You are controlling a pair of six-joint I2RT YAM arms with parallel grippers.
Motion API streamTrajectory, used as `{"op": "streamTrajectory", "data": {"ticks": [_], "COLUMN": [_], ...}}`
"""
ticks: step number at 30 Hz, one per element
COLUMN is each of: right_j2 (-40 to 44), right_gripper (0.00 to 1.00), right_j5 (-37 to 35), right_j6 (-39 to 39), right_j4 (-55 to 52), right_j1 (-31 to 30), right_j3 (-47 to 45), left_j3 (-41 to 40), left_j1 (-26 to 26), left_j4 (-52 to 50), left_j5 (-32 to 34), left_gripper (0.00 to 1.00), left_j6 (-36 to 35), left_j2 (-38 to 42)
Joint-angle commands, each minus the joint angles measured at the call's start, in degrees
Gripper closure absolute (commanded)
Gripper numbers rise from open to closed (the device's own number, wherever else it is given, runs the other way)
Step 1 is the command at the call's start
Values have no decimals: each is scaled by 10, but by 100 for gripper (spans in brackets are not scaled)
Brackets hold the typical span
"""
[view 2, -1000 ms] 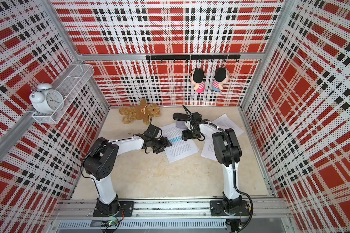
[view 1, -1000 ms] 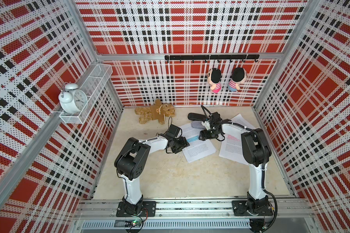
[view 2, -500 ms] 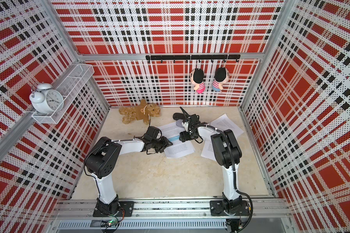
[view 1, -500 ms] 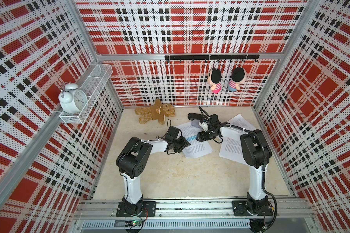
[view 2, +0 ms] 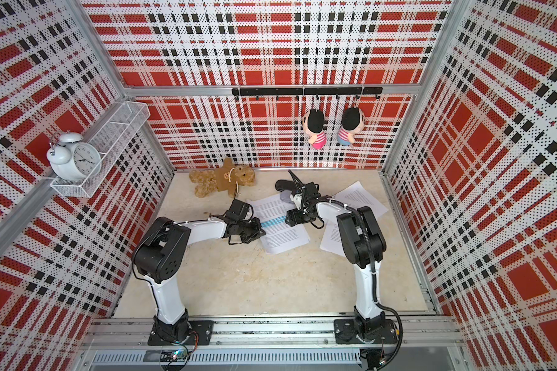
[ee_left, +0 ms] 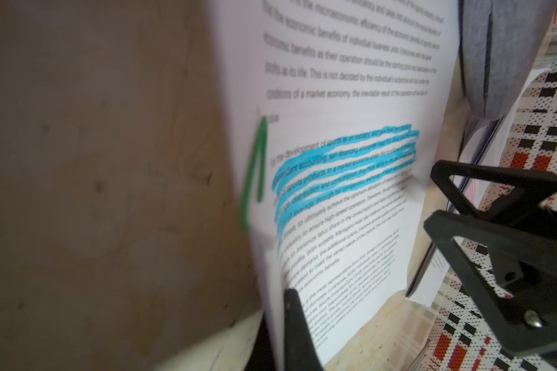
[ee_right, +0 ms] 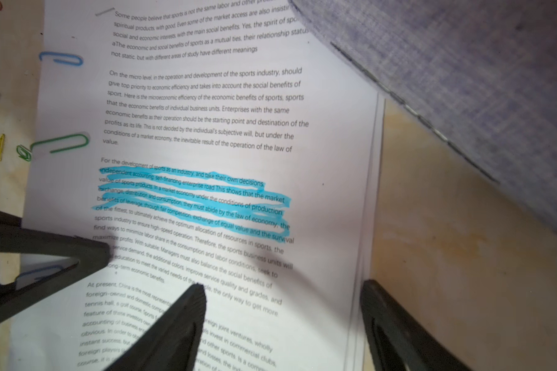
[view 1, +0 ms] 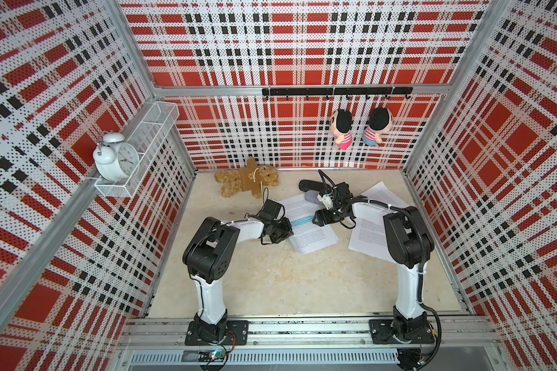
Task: Unclip the paperclips from the documents
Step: Pick up the document from the center of the board.
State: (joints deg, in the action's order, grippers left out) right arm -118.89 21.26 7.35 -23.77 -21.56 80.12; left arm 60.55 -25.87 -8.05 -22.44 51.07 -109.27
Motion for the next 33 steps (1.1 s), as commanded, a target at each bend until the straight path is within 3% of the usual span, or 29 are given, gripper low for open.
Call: {"op": "streamTrajectory", "data": {"ticks": [1,8,17,23,26,30,33], "right_j2": [-41,67,160,233,245,274,279], "right_gripper": [20,18,7,2,2,0,0], "right_j5": [40,145,254,295,313,335,339], "right_j6": [16,12,76,161,164,184,165], "right_j4": [-100,-58,0,209,264,449,516], "right_j1": [6,32,34,34,34,34,37], "right_j3": [-55,-116,-121,-184,-189,-245,-255], "left_j3": [22,66,162,180,176,163,164], "left_j1": [-3,-19,-37,-48,-51,-53,-53], "left_j4": [-17,-80,-190,-194,-206,-208,-209], "left_j5": [0,26,139,180,214,257,272], "left_gripper": [100,100,100,100,100,100,100], "left_j6": [-22,-108,-275,-416,-473,-524,-554], "left_j2": [0,44,143,224,259,305,325]}}
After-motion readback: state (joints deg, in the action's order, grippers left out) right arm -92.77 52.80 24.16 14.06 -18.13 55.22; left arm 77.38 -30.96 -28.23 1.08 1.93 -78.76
